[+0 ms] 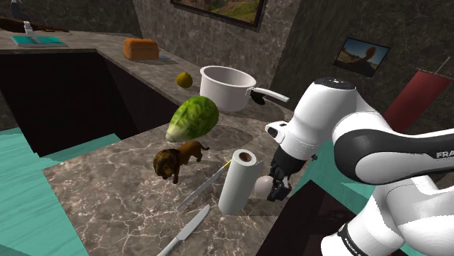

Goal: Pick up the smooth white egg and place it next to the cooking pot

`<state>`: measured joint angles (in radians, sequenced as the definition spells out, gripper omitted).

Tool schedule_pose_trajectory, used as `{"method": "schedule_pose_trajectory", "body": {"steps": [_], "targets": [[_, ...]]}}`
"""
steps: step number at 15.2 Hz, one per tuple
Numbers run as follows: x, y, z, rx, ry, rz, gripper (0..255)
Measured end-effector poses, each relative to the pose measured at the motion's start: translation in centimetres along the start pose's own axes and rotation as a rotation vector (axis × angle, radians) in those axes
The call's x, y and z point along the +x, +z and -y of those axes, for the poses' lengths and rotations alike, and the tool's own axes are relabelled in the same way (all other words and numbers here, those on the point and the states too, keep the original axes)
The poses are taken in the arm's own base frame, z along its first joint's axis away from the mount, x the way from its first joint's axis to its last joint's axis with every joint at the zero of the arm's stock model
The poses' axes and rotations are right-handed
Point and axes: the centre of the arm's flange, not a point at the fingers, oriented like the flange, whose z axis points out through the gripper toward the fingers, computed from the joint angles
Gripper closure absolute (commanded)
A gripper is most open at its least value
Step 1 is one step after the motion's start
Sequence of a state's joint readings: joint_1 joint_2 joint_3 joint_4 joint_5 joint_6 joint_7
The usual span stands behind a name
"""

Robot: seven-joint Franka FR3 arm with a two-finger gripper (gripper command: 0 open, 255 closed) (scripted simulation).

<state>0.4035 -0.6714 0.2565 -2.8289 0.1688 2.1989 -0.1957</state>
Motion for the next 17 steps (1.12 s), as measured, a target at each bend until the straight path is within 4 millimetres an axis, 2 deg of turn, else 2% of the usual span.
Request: {"method": "schedule_pose_trajectory", "body": {"steps": [17], "targets": [[0.1, -8.8, -0.2, 0.0, 0.0, 0.0, 255]]}}
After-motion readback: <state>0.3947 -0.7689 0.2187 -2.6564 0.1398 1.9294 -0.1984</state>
